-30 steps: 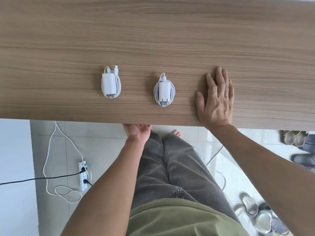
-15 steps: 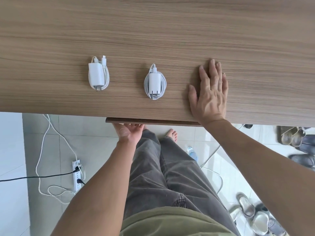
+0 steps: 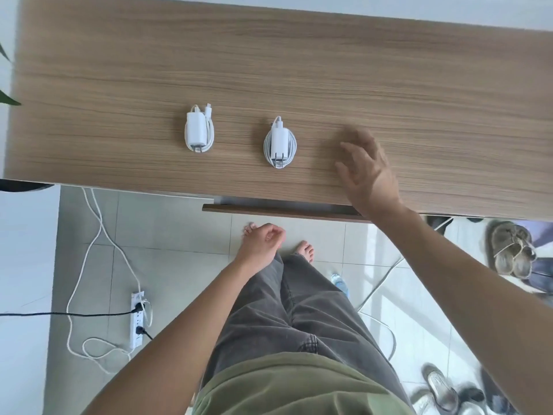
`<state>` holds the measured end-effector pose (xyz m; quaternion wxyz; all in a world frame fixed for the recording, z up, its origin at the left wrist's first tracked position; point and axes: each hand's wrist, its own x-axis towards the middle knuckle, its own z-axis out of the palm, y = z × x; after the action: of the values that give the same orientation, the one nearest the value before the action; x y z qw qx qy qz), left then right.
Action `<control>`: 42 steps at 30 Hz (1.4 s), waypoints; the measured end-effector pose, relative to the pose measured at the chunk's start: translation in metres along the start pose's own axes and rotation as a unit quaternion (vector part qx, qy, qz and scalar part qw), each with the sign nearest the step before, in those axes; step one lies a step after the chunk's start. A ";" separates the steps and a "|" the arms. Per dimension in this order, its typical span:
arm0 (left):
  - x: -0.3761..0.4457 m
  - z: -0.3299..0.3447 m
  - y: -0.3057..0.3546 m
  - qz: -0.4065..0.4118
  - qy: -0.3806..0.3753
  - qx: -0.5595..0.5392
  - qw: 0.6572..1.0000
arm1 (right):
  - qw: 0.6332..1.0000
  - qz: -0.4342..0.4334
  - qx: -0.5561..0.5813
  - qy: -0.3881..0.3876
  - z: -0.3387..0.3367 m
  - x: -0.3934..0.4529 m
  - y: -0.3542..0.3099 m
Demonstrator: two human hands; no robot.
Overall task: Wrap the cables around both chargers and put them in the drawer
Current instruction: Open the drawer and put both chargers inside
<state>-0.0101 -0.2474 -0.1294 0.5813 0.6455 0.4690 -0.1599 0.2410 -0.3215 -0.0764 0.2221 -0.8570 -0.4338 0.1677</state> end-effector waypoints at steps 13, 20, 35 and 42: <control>-0.022 -0.069 0.016 0.360 0.157 0.409 0.824 | 0.996 -0.024 -0.058 -0.068 0.019 -0.100 0.024; -0.016 -0.069 0.009 0.401 0.164 0.437 0.788 | 0.965 0.033 -0.131 -0.224 0.016 -0.085 0.020; -0.017 -0.053 -0.008 0.167 0.027 0.455 0.874 | 0.945 0.057 -0.159 -0.281 0.034 -0.127 0.020; -0.048 -0.031 -0.042 0.145 0.027 0.474 0.868 | 0.936 0.061 -0.149 -0.314 0.037 -0.170 0.013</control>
<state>-0.0780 -0.2449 -0.1101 0.2094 0.9082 0.2534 -0.2591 0.1348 -0.4587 -0.0984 -0.0662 -0.8084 -0.4486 0.3753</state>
